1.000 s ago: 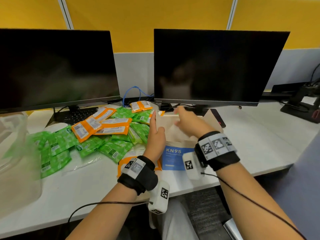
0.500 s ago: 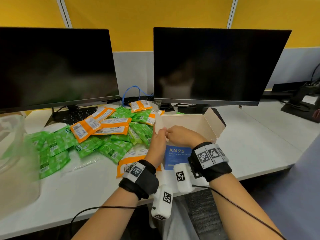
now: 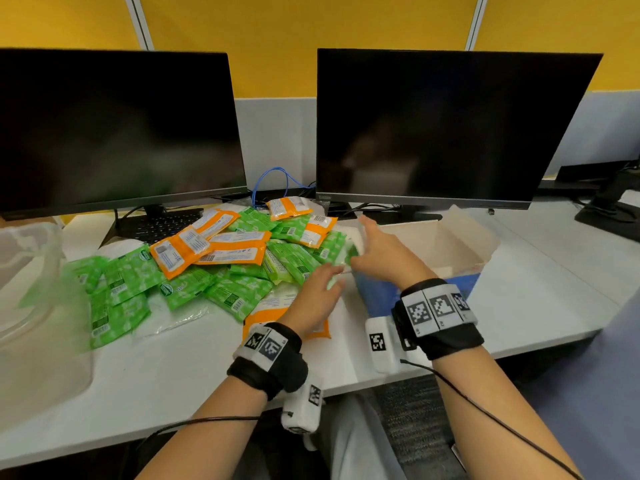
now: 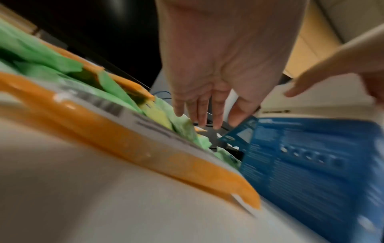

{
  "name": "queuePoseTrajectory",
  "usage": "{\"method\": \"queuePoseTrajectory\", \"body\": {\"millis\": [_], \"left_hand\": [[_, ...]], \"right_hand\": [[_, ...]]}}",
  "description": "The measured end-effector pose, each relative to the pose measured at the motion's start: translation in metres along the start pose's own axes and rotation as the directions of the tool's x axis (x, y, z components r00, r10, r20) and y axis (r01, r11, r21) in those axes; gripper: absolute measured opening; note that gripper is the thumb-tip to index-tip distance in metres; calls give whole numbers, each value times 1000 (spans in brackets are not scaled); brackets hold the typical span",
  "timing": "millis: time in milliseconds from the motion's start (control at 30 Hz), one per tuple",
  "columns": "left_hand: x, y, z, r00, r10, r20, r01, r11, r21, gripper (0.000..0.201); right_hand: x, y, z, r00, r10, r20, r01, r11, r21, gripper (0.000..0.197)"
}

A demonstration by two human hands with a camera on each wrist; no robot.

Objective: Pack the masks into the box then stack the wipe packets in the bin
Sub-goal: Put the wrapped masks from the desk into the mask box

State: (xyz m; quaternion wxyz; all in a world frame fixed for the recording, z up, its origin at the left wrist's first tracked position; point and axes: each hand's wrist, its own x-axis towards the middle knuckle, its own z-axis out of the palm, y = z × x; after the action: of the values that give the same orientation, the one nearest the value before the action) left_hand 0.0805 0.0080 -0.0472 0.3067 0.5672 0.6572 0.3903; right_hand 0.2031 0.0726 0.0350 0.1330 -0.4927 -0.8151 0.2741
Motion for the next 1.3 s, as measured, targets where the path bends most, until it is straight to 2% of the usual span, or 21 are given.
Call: {"method": "queuePoseTrajectory", "body": {"millis": [67, 133, 167, 233, 267, 300, 333, 400, 467, 533, 600, 667, 733, 800, 867, 967, 1067, 1167, 1300], "left_hand": [[2, -22, -17, 997, -20, -70, 38, 961, 273, 36], [1, -34, -34, 992, -24, -127, 69, 929, 365, 28], [3, -39, -39, 988, -28, -150, 82, 924, 373, 23], [6, -45, -48, 985, -59, -161, 116, 921, 372, 15], [8, -48, -52, 983, -77, -167, 134, 924, 359, 17], [9, -53, -56, 976, -94, -194, 158, 925, 346, 19], [8, -58, -61, 963, -107, -246, 189, 923, 337, 20], [3, -67, -76, 912, -130, -389, 270, 904, 332, 20], [-7, -74, -93, 830, -174, -529, 380, 872, 309, 28], [-18, -78, -110, 719, -240, -652, 509, 821, 259, 38], [-29, -83, -126, 621, -337, -708, 645, 733, 216, 47], [-38, -91, -139, 554, -490, -673, 767, 616, 183, 64], [-46, -101, -148, 522, -616, -590, 827, 534, 174, 84], [-51, -112, -153, 533, -670, -517, 837, 506, 207, 103], [-51, -117, -157, 554, -665, -502, 832, 473, 292, 111], [-48, -116, -164, 564, -651, -509, 824, 394, 408, 101], [-42, -126, -169, 623, -613, -485, 777, 418, 470, 87], [-38, -128, -165, 689, -572, -445, 719, 460, 522, 90], [-28, -120, -152, 692, -586, -422, 704, 417, 575, 102]], "right_hand": [[-1, 6, -5, 998, 27, -51, -29, 999, -34, 84], [-3, 3, -5, 982, -69, -178, 53, 994, -96, 79], [-4, -2, -3, 944, -167, -283, 134, 982, -133, 72], [-5, -20, 4, 805, -360, -471, 338, 931, -135, 54], [-3, -30, 10, 757, -415, -504, 421, 900, -110, 45], [-1, -39, 16, 751, -448, -485, 481, 874, -62, 38], [3, -46, 25, 784, -460, -418, 507, 862, 2, 34], [14, -53, 46, 877, -443, -185, 463, 883, 78, 33], [29, -54, 71, 913, -409, 0, 408, 911, 60, 39], [43, -60, 94, 903, -417, 105, 414, 909, 51, 48], [50, -68, 116, 875, -409, 259, 420, 907, 11, 60], [50, -75, 137, 857, -277, 435, 399, 890, -219, 80], [48, -76, 158, 874, -163, 458, 383, 811, -442, 96], [48, -76, 170, 905, -131, 404, 339, 797, -501, 101], [53, -76, 177, 917, -108, 384, 305, 811, -500, 99], [54, -81, 179, 924, -96, 370, 283, 824, -492, 89], [59, -80, 177, 925, -112, 364, 263, 880, -397, 76], [63, -82, 167, 936, -129, 327, 232, 925, -300, 65], [70, -90, 154, 958, -125, 259, 194, 946, -259, 48]]}}
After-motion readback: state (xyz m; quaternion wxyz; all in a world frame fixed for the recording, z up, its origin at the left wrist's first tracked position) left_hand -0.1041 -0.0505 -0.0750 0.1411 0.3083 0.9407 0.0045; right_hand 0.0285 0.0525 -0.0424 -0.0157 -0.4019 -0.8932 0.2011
